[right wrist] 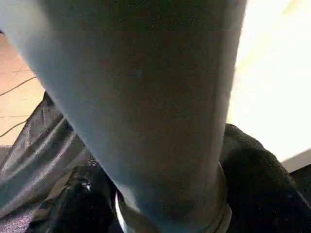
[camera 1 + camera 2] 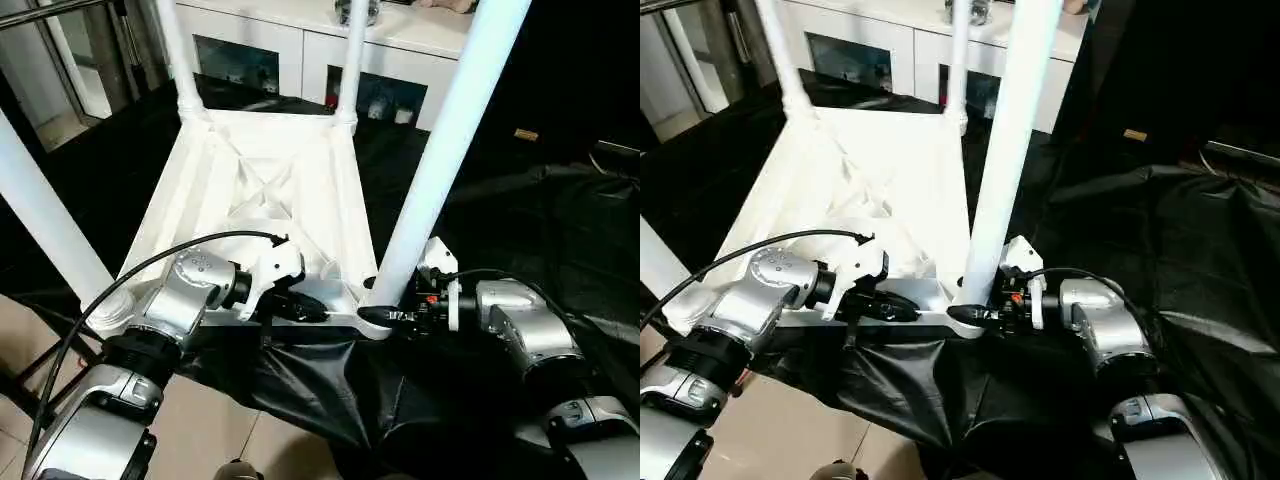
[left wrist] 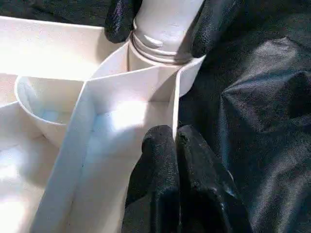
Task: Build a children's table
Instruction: Rotate leg to tighten
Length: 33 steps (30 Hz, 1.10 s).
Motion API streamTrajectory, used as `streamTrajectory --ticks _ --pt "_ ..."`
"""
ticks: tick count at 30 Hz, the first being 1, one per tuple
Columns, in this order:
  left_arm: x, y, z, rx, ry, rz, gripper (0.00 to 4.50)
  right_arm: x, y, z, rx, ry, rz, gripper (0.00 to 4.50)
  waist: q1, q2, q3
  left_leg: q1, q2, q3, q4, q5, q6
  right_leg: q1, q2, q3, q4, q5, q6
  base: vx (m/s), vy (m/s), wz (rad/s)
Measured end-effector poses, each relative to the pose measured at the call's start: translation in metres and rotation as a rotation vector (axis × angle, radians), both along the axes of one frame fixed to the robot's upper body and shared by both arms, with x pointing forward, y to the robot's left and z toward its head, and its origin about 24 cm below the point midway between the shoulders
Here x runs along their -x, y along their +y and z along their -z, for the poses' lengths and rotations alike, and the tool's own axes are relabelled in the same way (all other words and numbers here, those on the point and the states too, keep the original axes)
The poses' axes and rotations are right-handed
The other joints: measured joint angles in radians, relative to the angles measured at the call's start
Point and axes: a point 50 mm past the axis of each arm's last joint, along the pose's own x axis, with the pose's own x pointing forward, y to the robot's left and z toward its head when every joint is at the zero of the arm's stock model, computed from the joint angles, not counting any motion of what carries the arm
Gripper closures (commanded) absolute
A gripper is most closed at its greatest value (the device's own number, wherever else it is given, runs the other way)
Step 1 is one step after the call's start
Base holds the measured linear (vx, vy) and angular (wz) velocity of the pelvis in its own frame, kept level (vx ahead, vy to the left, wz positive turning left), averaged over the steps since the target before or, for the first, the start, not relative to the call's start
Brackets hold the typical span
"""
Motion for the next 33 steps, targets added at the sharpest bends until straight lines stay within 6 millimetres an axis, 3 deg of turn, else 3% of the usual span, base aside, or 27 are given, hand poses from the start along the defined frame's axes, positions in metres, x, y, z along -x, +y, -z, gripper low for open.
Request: streamTrajectory --ticks 6,8,12,18,20,26,33 --pt "-0.002 -0.001 0.002 0.002 -0.003 -0.046 4.50 -0.002 0.003 0.004 -0.019 -0.009 0.089 1.93 -0.003 0.000 0.000 0.002 0.000 0.000 0.001 0.000 0.000 0.002 0.000 0.000 0.001 0.000 0.000 0.000 0.000 0.00" --pt "-0.006 -0.004 0.004 0.008 -0.020 -0.111 4.50 -0.007 0.007 0.008 -0.023 -0.022 0.205 1.94 -0.008 0.000 0.000 0.006 0.000 0.000 0.001 0.001 -0.001 0.004 0.000 0.001 0.002 0.001 0.000 0.000 0.000 0.00" --pt "-0.016 -0.019 0.007 0.006 -0.045 -0.245 4.50 -0.024 0.016 0.012 -0.005 -0.044 0.476 1.94 -0.034 0.000 0.000 0.012 -0.001 -0.001 0.001 0.001 -0.001 0.008 0.000 0.001 0.000 -0.002 0.005 0.000 0.000 0.00" --pt "-0.022 -0.038 0.009 0.006 -0.078 -0.359 4.50 -0.036 0.026 0.014 -0.008 -0.036 0.744 1.94 -0.039 0.001 -0.001 0.014 -0.001 -0.001 -0.001 0.001 -0.001 0.008 0.000 0.001 0.000 -0.002 0.005 0.000 0.000 0.00" --pt "-0.022 -0.039 0.009 0.007 -0.080 -0.362 4.50 -0.037 0.027 0.014 -0.011 -0.042 0.757 1.38 -0.039 0.002 -0.001 0.014 -0.001 -0.001 -0.002 0.001 -0.001 0.008 0.000 0.001 0.000 -0.002 0.005 0.000 0.000 0.00" --pt "-0.022 -0.039 0.008 0.012 -0.076 -0.347 4.50 -0.038 0.028 0.014 0.011 -0.048 0.727 0.82 -0.039 0.003 -0.002 0.014 -0.001 -0.001 -0.002 0.001 -0.001 0.008 0.000 0.001 0.000 -0.001 0.004 0.000 0.000 0.00" --pt "-0.017 -0.024 0.003 0.016 -0.066 -0.244 4.50 -0.025 0.009 0.009 -0.014 -0.050 0.453 0.82 -0.036 0.003 0.000 0.009 -0.001 0.000 -0.006 0.001 -0.001 0.004 0.000 0.000 -0.001 0.000 0.002 0.000 0.000 0.00"
